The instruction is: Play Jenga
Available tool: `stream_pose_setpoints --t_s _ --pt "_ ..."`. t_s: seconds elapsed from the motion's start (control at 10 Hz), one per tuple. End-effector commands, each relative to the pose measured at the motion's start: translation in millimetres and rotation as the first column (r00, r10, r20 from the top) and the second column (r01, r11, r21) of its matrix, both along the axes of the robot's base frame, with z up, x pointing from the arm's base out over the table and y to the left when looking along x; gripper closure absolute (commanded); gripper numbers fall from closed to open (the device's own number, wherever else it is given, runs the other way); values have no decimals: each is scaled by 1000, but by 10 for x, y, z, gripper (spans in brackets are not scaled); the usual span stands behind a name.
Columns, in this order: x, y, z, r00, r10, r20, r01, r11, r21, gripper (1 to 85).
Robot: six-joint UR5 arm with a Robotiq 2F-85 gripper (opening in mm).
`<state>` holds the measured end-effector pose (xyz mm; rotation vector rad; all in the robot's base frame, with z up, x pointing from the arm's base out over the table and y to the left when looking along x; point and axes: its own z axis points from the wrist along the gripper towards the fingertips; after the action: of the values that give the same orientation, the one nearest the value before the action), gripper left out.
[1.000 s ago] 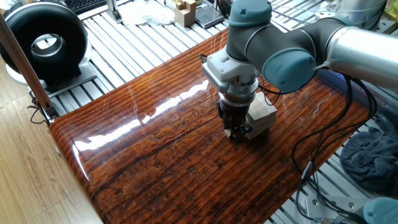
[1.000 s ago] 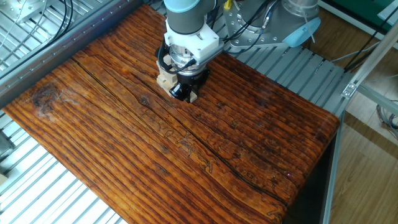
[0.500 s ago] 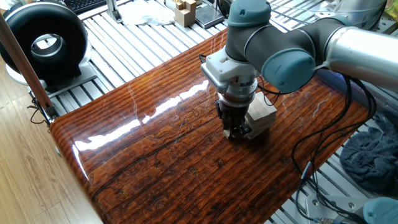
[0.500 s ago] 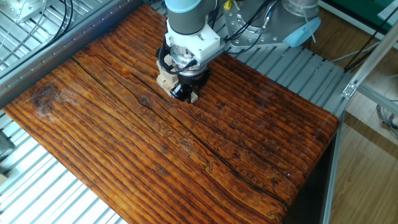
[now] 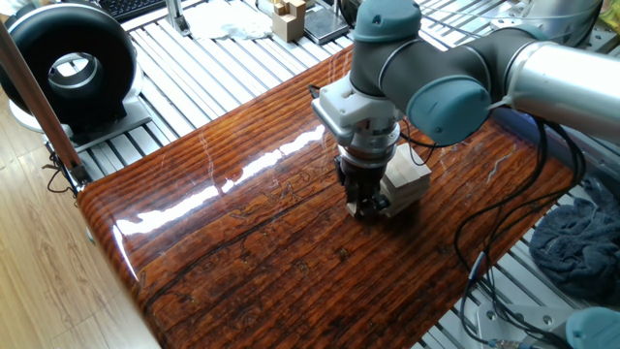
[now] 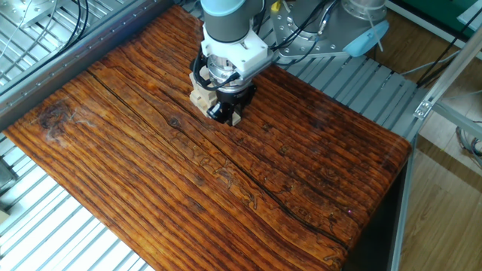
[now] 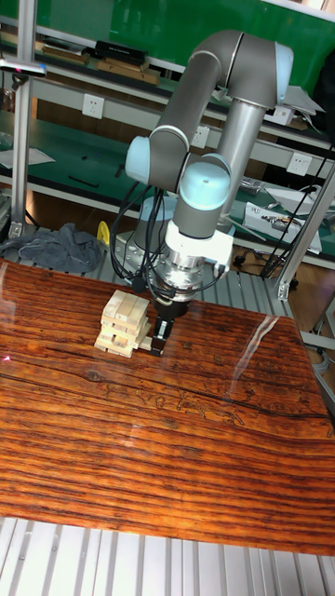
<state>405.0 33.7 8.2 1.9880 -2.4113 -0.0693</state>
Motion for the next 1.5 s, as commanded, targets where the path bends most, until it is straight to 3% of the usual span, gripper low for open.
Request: stream_pose_setpoints --t_s 0.0,1.4 --pt "14 38 11 1000 -10 2 9 1000 12 547" --pt "43 142 27 1000 -23 -1 23 1000 16 547"
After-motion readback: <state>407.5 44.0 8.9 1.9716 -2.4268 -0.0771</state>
